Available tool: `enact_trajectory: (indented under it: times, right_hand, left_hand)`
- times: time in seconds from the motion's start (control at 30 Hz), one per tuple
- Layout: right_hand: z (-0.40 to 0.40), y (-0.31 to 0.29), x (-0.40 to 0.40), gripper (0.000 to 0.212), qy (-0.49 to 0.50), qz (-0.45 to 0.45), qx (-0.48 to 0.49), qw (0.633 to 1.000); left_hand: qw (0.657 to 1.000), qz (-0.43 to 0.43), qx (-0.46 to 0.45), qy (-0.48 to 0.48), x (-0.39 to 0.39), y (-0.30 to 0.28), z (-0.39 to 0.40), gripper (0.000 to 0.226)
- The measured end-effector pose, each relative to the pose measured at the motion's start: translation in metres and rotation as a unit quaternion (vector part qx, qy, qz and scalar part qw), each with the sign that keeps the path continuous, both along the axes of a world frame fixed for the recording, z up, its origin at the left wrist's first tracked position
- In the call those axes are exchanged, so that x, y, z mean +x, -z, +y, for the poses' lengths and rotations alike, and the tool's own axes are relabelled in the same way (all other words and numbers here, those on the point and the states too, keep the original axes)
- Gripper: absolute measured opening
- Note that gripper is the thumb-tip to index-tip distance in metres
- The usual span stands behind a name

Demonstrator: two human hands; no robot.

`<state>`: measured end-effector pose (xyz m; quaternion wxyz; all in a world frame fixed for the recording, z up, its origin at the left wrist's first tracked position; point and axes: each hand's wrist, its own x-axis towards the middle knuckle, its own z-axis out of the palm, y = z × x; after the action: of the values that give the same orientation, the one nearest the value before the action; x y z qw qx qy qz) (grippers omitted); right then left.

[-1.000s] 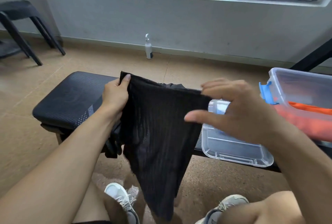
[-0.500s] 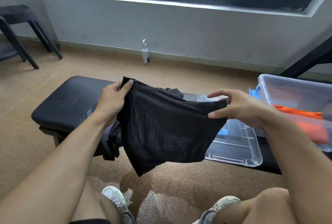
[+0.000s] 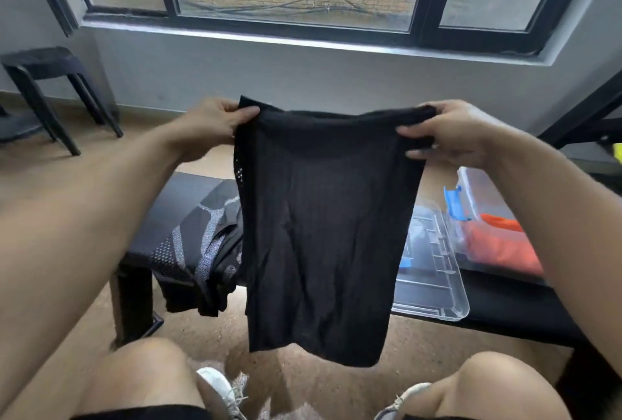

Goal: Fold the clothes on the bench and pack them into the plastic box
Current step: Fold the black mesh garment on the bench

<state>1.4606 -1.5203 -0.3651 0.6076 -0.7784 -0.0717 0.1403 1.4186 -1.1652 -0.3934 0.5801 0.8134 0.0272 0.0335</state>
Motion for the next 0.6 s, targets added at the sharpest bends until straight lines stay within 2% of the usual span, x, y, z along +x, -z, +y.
enact_trajectory:
  times: [0.1,0.27,0.4,0.5,0.6]
  right_hand:
    - [0.006,-0.025,0.018,0.028,0.029,-0.039,0.028,0.998]
    - [0.013,-0.069,0.033,0.030,0.070,-0.131,0.062,0.987]
    - [0.012,-0.094,0.026,0.024,0.079,-0.246,0.070,0.964]
    - [0.007,-0.093,0.006,0.023,0.079,-0.302,0.050,0.949]
    - [0.002,-0.075,-0.029,0.023,0.063,-0.345,-0.018,0.936]
  left_hand:
    - [1.000,-0.006,-0.005,0.007,0.018,-0.035,-0.003,0.022]
    - [0.992,-0.088,-0.071,-0.048,0.033,-0.089,-0.009,0.022]
    - [0.985,-0.148,-0.075,-0.045,0.027,-0.123,-0.009,0.025]
    - [0.981,-0.176,-0.074,-0.030,0.013,-0.124,-0.008,0.028]
    - [0.982,-0.158,-0.099,-0.020,-0.006,-0.100,-0.004,0.033]
